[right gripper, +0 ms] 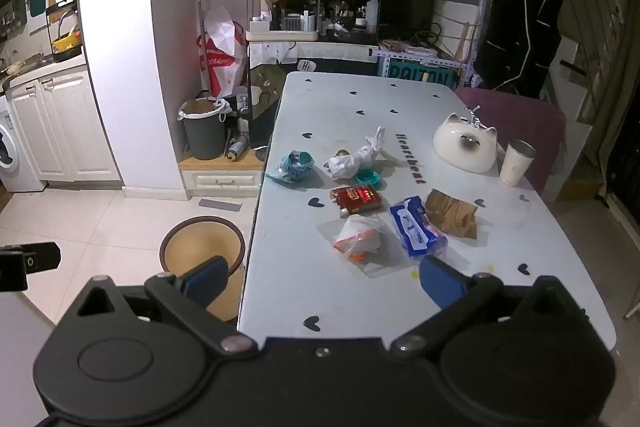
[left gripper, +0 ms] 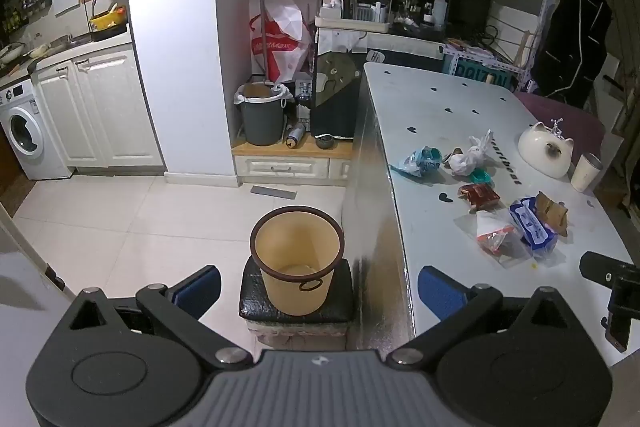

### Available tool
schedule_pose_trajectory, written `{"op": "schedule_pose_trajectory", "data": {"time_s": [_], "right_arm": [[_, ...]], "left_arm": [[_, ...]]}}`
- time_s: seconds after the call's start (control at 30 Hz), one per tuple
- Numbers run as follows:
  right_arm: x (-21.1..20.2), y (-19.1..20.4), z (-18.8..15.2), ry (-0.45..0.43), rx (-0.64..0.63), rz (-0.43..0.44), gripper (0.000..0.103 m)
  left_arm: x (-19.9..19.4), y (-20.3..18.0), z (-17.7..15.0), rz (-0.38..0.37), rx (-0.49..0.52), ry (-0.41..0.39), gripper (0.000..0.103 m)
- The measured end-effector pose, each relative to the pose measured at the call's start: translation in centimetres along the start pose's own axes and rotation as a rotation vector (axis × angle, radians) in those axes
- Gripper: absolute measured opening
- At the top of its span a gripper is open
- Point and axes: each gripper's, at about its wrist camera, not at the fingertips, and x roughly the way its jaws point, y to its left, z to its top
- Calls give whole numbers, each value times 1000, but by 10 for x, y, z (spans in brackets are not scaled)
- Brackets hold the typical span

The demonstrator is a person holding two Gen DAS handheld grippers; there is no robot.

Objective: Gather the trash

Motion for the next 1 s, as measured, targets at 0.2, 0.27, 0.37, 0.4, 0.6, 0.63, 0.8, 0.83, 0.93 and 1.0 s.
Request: {"op": "schedule_pose_trajectory", "data": {"time_s": [0.2, 0.27, 0.37, 0.4, 0.6, 0.63, 0.8, 0.83, 0.93, 1.0], "right_arm": [[0, 1, -2, 4, -1, 1, 103], [3, 2, -2, 6, -3, 2, 103], [0, 1, -3, 6, -6, 3, 103], [2, 1, -3, 7, -7, 3, 103], [1, 2, -6, 16, -12, -1, 103], [1, 2, -6, 16, -12, -2, 103], [1, 2, -6, 18, -12, -2, 103], [1, 2, -6, 18, -12, -2, 103], [1, 2, -6, 19, -12, -2, 103], [1, 2, -6, 20, -12, -2, 103]], "left_arm": [[2, -1, -2, -1, 0, 2, 103], [2, -1, -2, -1, -1, 2, 103], [4, -3, -3, -1, -1, 3, 103], [2, -4, -4, -1, -2, 4, 103], [0, -6, -10, -5, -2, 10, 103], [0, -6, -10, -6, -2, 12, 103], [0, -6, -11, -6, 0, 16, 103], [0, -6, -11, -7, 0, 16, 103], [0, -6, -11, -6, 0, 16, 103], [0, -6, -10, -7, 0, 17, 103]]}}
